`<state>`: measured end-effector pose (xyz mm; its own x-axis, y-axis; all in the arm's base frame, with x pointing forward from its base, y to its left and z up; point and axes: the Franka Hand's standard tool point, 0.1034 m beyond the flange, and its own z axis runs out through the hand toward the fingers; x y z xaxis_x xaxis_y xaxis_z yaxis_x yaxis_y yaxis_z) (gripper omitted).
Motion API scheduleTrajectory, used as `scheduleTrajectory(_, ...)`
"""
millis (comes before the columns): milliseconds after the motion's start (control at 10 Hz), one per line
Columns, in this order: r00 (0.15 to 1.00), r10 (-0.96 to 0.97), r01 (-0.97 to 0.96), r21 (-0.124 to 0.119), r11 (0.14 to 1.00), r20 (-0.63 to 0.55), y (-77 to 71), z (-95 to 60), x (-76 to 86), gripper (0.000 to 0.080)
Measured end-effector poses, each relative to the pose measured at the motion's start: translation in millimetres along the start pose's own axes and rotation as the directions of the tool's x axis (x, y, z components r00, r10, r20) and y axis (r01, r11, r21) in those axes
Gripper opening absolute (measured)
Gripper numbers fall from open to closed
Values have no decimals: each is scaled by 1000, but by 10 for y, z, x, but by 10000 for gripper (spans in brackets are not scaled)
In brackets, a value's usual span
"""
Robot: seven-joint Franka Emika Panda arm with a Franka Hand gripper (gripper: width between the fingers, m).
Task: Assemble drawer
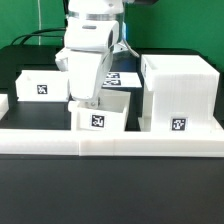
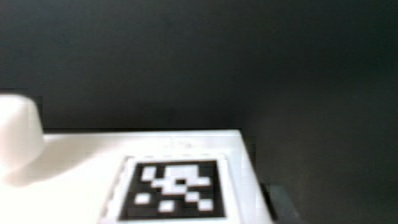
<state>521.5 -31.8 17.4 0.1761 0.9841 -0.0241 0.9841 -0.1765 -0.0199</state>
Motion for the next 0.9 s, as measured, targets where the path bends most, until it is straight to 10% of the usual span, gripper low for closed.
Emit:
scheduleTrajectory(500, 999, 25, -26, -12, 1000, -39, 43, 5, -220, 42)
scheduleTrajectory(900, 997, -73, 73, -15, 997, -23, 135, 0, -43, 42)
